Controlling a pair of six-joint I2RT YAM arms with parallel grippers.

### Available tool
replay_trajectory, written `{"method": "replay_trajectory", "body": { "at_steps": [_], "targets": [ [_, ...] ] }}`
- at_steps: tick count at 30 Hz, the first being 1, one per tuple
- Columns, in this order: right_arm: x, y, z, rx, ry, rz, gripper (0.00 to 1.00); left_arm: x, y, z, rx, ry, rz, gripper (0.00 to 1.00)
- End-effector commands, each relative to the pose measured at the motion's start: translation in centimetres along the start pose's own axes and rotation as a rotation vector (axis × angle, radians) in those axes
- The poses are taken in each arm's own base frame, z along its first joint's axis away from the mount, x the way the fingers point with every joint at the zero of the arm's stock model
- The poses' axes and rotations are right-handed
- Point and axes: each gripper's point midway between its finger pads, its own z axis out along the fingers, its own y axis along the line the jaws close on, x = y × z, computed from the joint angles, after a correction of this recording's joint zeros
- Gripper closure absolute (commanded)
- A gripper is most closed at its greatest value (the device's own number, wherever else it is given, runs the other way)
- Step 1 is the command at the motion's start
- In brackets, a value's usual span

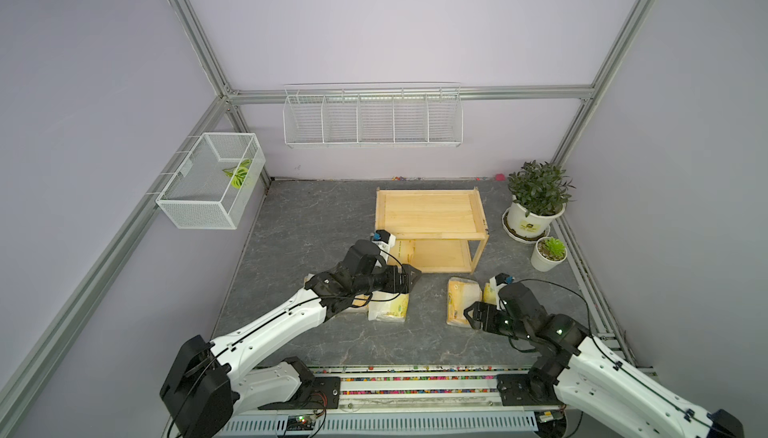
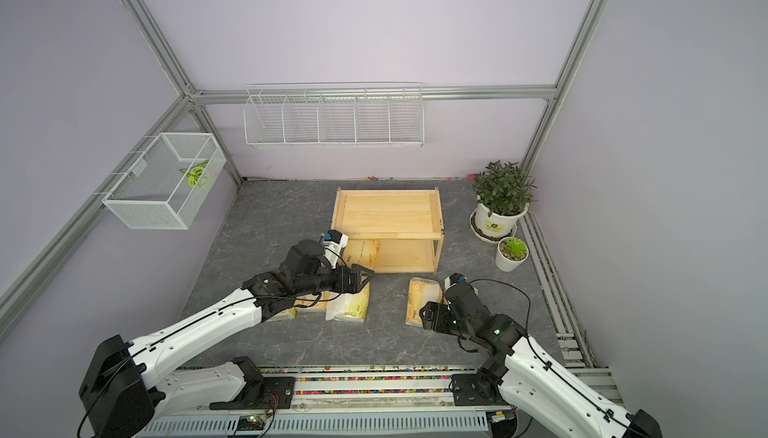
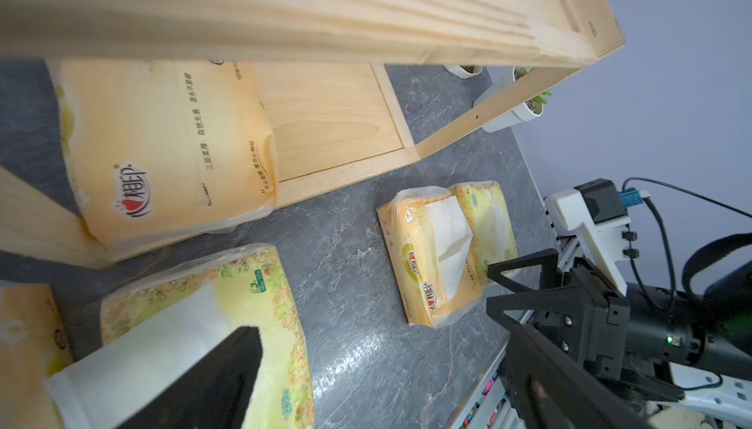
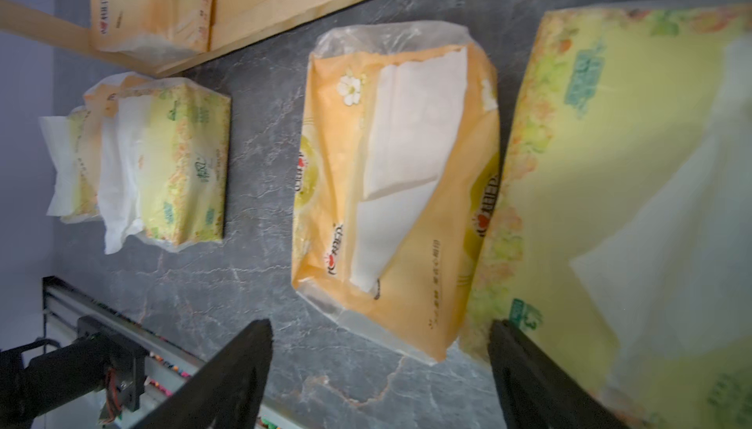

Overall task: Place the tissue boxes on the shelf by color
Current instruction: Adjust the box of tissues at the center of the board.

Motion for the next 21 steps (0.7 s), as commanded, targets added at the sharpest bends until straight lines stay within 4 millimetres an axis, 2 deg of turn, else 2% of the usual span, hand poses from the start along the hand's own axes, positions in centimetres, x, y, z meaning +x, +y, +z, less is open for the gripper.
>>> {"method": "replay_trajectory", "body": {
  "at_steps": [1, 6, 13, 16, 21],
  "targets": [
    [-1.2, -1.2, 0.7, 0.054, -0.067, 0.033, 0.12, -1.6, -1.3, 0.6, 0.022, -0.05, 0.01, 0.0],
    [-1.4, -3.2, 0.9, 0.123, -0.071, 0.069, 0.12, -1.2, -1.8, 1.8, 0.029, -0.036, 0.023, 0.0],
    [-1.5, -7.9, -0.9, 0.268, -0.089, 0.183, 0.12, -0.9, -2.5, 2.6, 0.045, -0.028, 0.032, 0.0],
    [-2.6, -7.2, -1.7, 0.199, -0.112, 0.226, 0.12, -0.9, -2.6, 2.7, 0.047, -0.024, 0.033, 0.0],
    [-4.8, -3.1, -3.0, 0.03, -0.127, 0.207, 0.12, -0.8, -2.6, 2.9, 0.05, -0.02, 0.038, 0.0]
  ]
}}
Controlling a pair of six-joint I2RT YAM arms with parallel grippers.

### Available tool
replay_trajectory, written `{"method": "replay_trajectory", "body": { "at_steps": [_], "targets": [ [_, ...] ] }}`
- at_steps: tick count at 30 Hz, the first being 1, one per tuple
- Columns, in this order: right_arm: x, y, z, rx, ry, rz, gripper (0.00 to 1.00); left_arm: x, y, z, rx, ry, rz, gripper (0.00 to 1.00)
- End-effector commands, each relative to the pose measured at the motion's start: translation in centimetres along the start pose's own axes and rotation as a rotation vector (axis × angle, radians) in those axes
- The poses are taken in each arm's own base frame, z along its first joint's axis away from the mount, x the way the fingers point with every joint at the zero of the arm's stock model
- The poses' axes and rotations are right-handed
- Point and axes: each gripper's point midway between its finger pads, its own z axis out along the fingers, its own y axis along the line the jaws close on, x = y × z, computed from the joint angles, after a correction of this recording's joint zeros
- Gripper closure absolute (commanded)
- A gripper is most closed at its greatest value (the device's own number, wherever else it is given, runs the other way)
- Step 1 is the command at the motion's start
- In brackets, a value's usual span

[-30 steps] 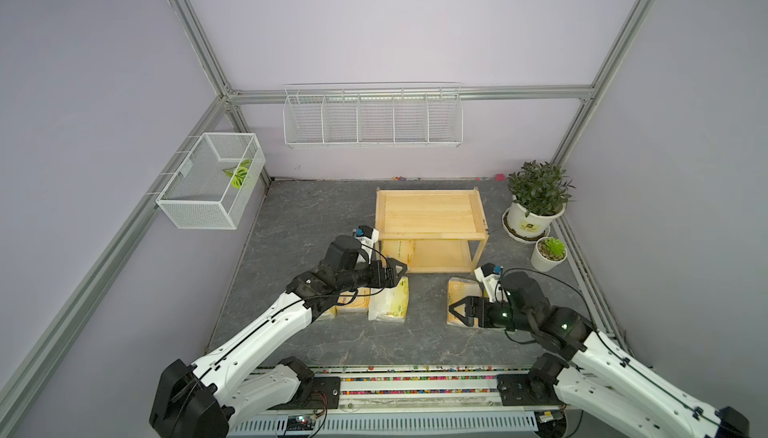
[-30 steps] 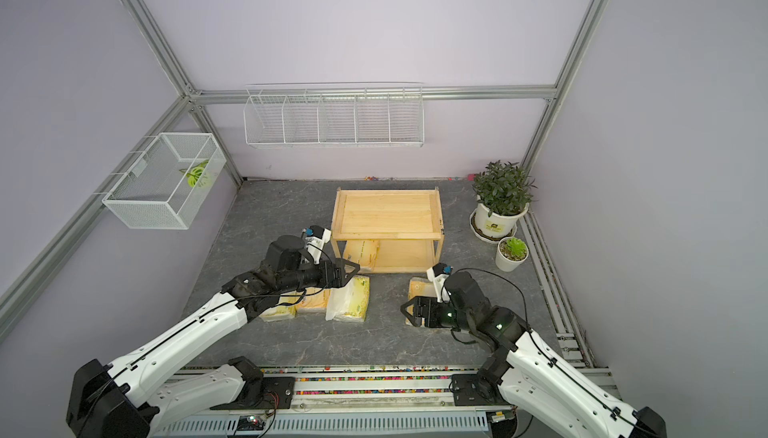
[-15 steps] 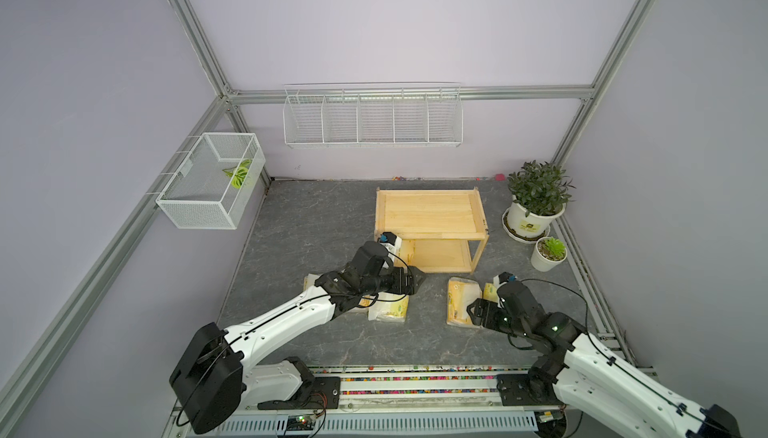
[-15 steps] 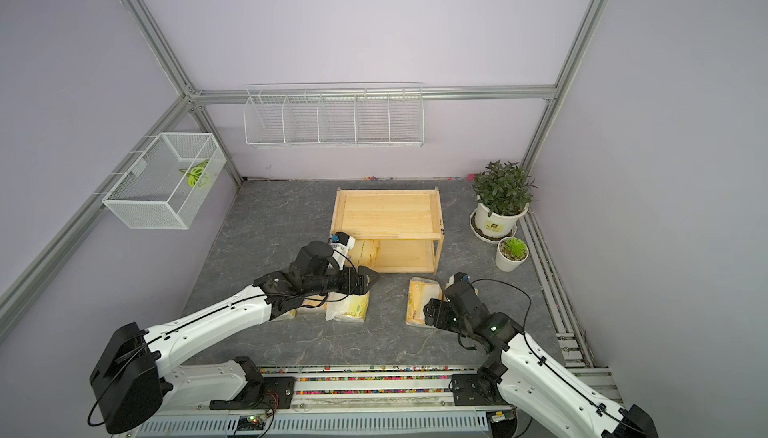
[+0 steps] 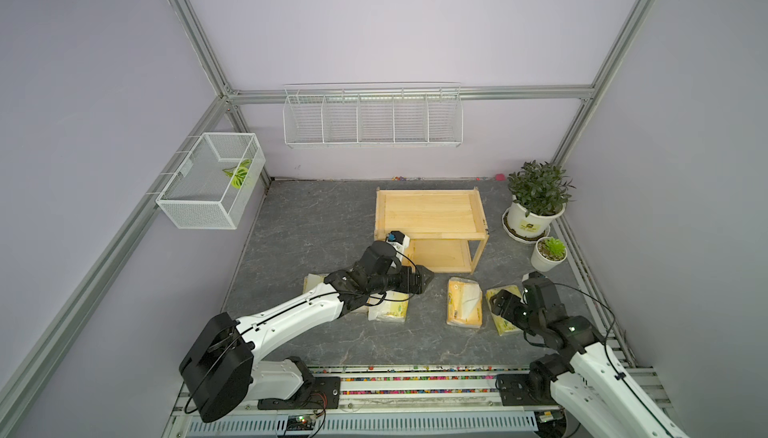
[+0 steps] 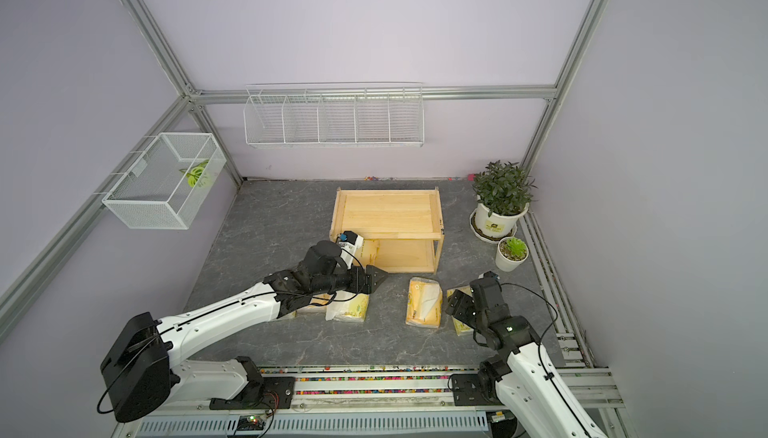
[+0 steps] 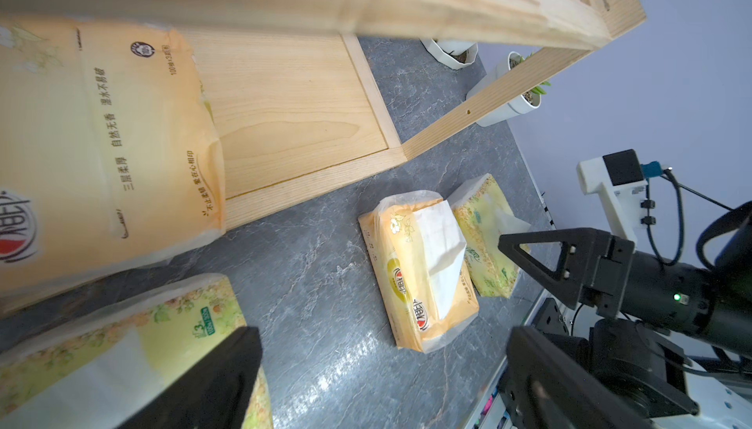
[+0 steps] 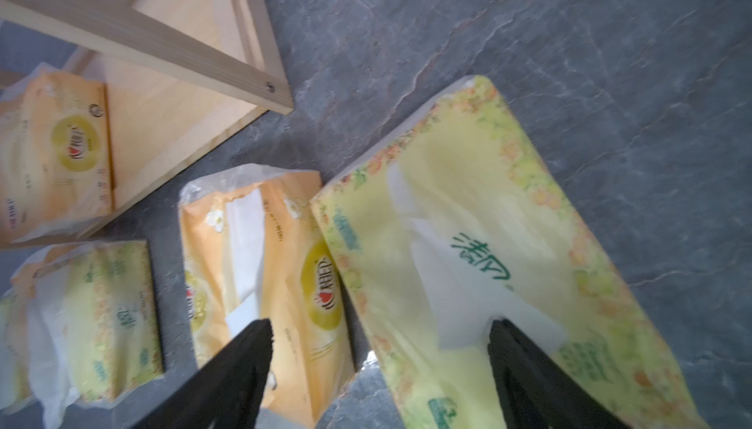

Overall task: Place the tissue boxes on the shelf by color
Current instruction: Adjust the box of tissues at the center of the board.

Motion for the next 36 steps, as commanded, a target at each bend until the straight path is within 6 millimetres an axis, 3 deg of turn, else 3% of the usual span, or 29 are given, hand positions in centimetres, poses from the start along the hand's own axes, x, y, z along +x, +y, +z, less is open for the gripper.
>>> {"method": "replay_trajectory", "body": {
  "at_steps": [1, 4, 8, 22, 30, 33, 36],
  "targets": [
    [-0.5, 3.5, -1.3, -0.148, 0.032, -0.033, 0.12, -1.1, -1.0, 0.2, 0.022, -0.027, 0.016, 0.0],
    [-0.1, 5.6, -1.6, -0.244, 0.081, -0.019, 0.12, -0.9, -1.3, 0.5, 0.03, -0.019, 0.02, 0.0],
    [1.0, 6.4, -0.9, -0.297, 0.146, 0.009, 0.12, -0.7, -1.8, 0.9, 0.039, -0.015, 0.025, 0.0],
    [4.1, 3.5, 2.4, -0.194, 0.22, 0.023, 0.12, -0.3, -1.7, 1.5, 0.038, -0.003, 0.007, 0.0],
    [1.5, 0.7, 2.8, -0.04, 0.1, 0.029, 0.12, 0.2, -1.8, 2.1, 0.047, 0.018, 0.008, 0.0],
    [1.0, 1.4, 2.9, -0.085, 0.114, 0.044, 0.12, 0.5, -2.1, 2.7, 0.065, 0.035, 0.013, 0.0],
    [1.7, 3.2, 3.0, -0.177, 0.179, 0.04, 0.12, 1.2, -2.9, 3.4, 0.107, 0.064, 0.021, 0.0]
  ]
}}
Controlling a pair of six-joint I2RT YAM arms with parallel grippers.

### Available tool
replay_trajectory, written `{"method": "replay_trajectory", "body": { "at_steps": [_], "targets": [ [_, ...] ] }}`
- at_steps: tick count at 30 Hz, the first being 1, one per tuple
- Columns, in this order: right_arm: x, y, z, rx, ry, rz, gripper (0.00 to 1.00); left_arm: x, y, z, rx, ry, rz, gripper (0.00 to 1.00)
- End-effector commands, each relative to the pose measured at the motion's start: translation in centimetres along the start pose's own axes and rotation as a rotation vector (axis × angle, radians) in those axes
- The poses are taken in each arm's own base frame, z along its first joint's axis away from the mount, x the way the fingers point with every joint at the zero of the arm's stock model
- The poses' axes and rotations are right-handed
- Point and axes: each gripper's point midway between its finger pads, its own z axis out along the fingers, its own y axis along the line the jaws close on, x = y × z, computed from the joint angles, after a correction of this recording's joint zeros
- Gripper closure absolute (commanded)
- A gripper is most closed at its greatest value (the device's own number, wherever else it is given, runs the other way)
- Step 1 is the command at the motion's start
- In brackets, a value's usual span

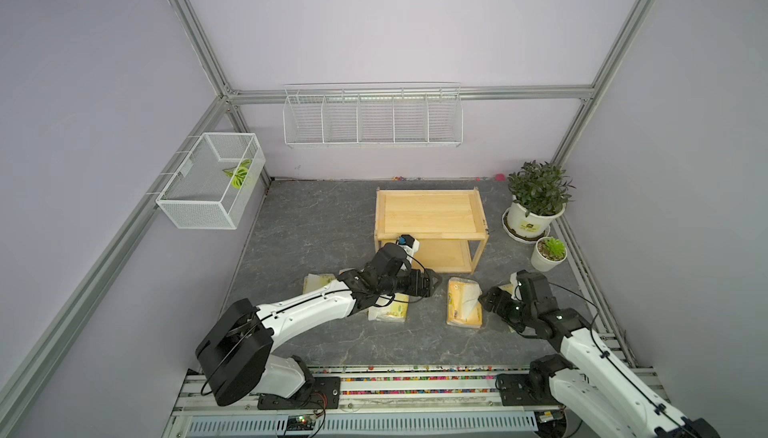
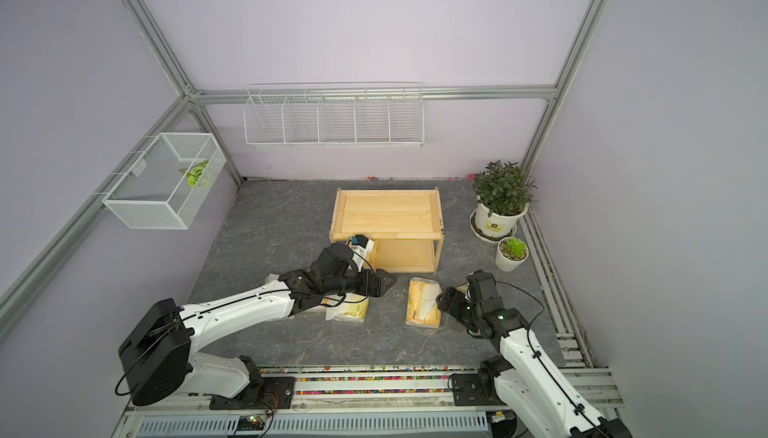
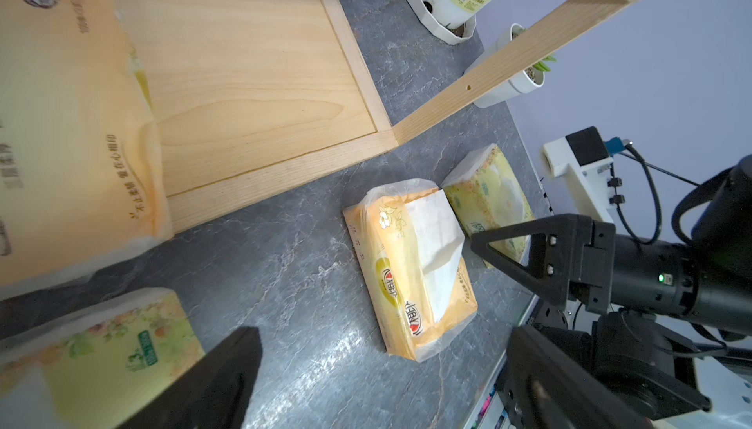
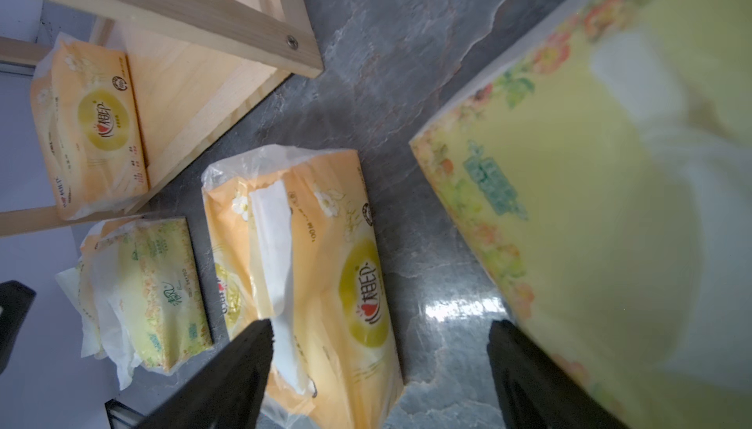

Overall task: Place the tissue boxes on the shelf by color
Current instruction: Adjust the box of tissues at the center of the board, then pick up the box of tissues from the center of the board.

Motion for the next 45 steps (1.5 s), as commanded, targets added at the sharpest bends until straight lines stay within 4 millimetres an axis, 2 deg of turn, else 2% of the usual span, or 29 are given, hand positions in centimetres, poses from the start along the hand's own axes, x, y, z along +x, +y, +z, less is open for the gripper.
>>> {"method": "replay_trajectory", "body": {
  "at_steps": [1, 5, 9, 21, 34, 40, 45],
  "targets": [
    [0.5, 2.1, 0.1, -0.101, 0.065, -0.031, 0.12, -0.4, -2.2, 0.8, 0.085, 0.01, 0.025, 0.0],
    [1.8, 2.5, 0.1, -0.136, 0.135, -0.04, 0.12, 0.9, -3.3, 2.2, 0.151, 0.067, 0.036, 0.0],
    [2.4, 1.7, 0.3, -0.135, 0.121, -0.004, 0.12, 2.4, -3.9, 3.4, 0.184, 0.114, 0.048, 0.0],
    [3.9, 1.0, 2.1, -0.197, 0.151, 0.089, 0.13, 5.5, -3.8, 6.2, 0.273, 0.208, -0.01, 0.0],
    [5.0, 0.7, 3.2, -0.234, 0.191, 0.156, 0.15, 6.9, -4.8, 8.5, 0.385, 0.298, -0.029, 0.0],
    [5.3, 1.0, 3.4, -0.277, 0.2, 0.191, 0.18, 7.1, -4.9, 8.7, 0.404, 0.308, -0.029, 0.0],
    [5.3, 1.7, 3.3, -0.323, 0.206, 0.211, 0.24, 7.1, -4.9, 8.7, 0.41, 0.307, -0.031, 0.0]
  ]
}}
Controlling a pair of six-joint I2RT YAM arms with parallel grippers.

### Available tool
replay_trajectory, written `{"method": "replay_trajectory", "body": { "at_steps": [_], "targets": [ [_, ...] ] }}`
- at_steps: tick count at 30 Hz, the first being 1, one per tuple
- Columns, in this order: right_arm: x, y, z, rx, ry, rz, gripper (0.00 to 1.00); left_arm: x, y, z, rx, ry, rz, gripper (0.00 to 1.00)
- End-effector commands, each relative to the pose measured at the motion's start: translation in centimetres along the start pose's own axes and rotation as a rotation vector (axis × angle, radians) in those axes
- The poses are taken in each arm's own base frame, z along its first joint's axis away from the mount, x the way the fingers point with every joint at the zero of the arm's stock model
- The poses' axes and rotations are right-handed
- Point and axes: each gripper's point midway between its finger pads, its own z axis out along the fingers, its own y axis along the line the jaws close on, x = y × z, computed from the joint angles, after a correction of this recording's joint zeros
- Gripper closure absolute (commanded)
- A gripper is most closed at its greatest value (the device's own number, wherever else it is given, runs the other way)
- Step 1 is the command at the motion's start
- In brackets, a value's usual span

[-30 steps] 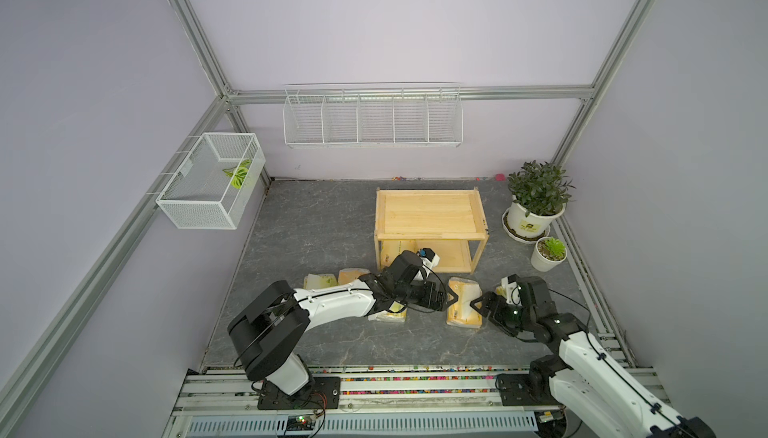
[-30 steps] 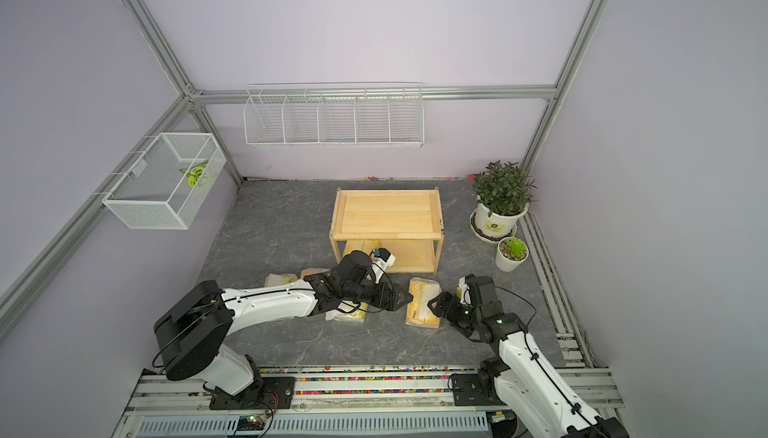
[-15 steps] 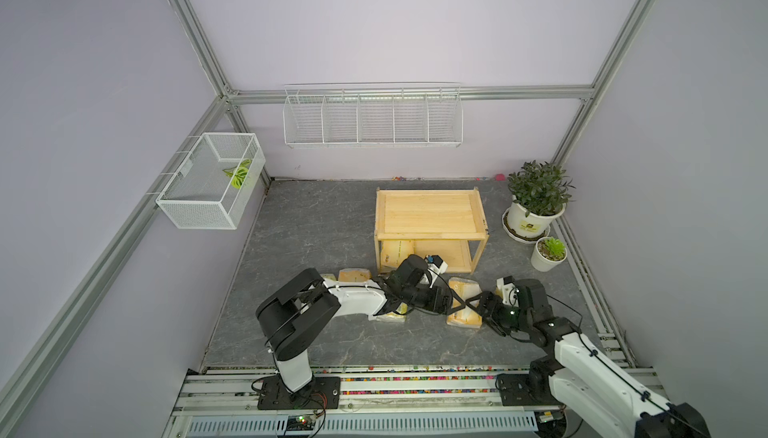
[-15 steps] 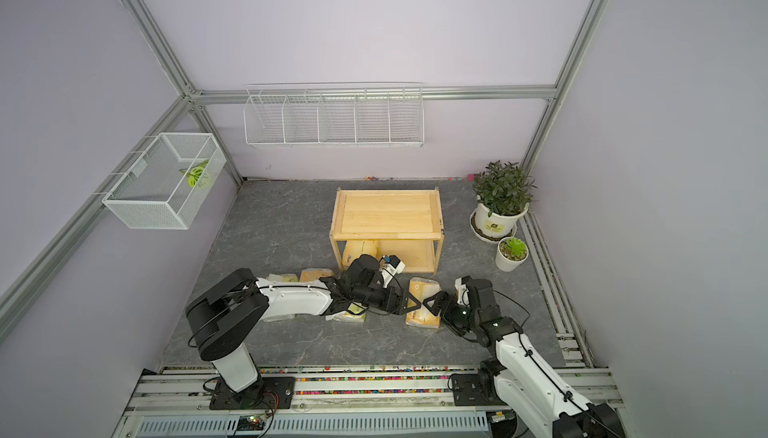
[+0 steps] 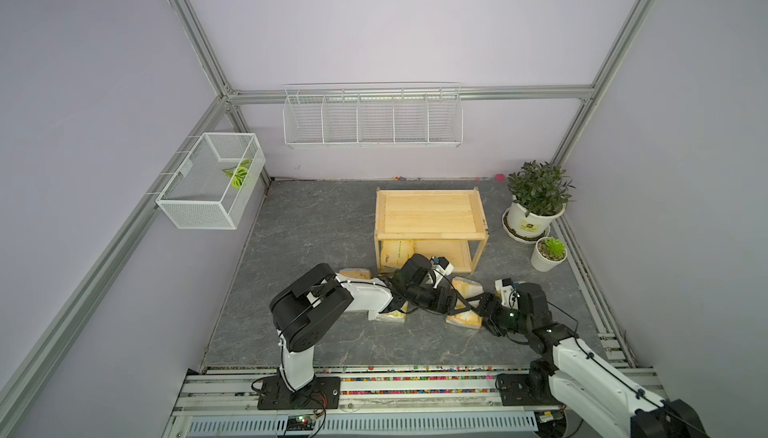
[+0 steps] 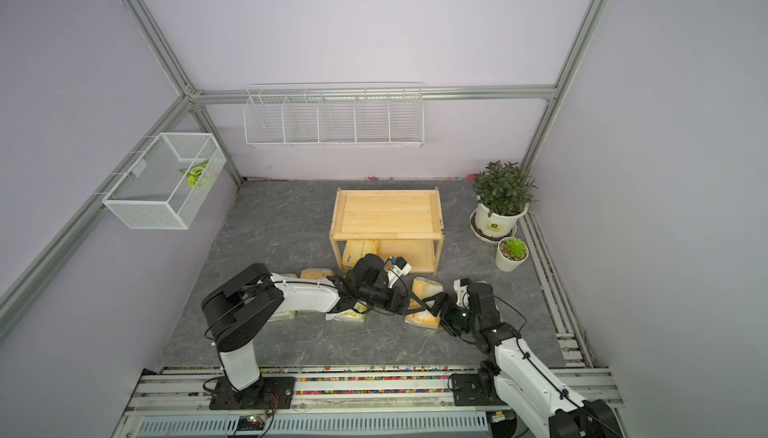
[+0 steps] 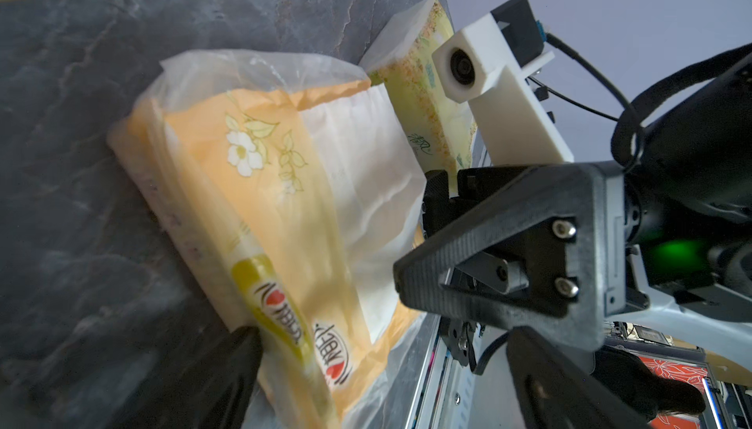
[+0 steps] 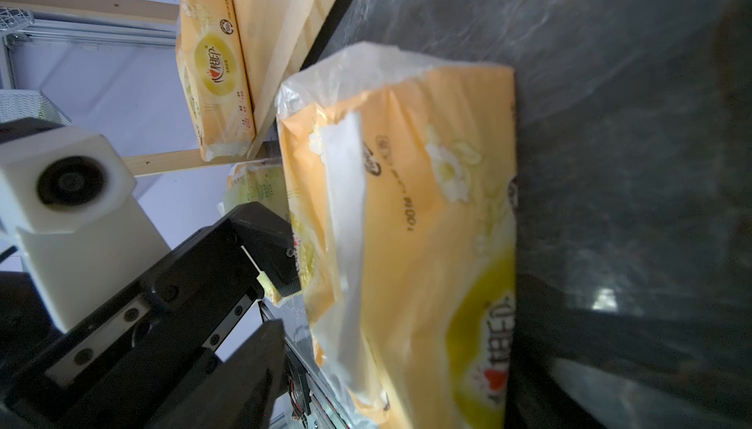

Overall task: Place the tissue boxes on the shelf by color
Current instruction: Pick up the box of tissues from the center of the board.

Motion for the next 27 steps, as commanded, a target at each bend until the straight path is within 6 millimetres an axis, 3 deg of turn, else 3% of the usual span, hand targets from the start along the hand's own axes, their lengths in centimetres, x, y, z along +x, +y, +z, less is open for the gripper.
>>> {"method": "replay_trajectory", "body": {
  "at_steps": [1, 14, 18, 23, 27],
  "targets": [
    [1.3, -1.9, 0.2, 0.043, 0.041, 0.082, 0.26, -0.5, -1.1, 0.3, 0.045, -0.001, 0.02, 0.0],
    [1.7, -1.8, -1.1, 0.035, 0.007, 0.086, 0.64, -0.8, -1.4, -0.4, 0.023, -0.019, 0.029, 0.0],
    [1.8, -1.7, -1.4, 0.03, 0.002, 0.089, 0.71, -1.1, -1.8, -1.1, 0.006, -0.035, 0.035, 0.0],
    [1.8, -0.9, -1.5, 0.004, 0.011, 0.082, 0.73, -2.7, -3.8, -3.2, -0.031, -0.1, 0.08, 0.0],
    [1.7, 0.9, -1.9, -0.043, 0.023, 0.041, 0.74, -4.4, -6.0, -6.2, -0.099, -0.171, 0.141, 0.0]
  ]
}}
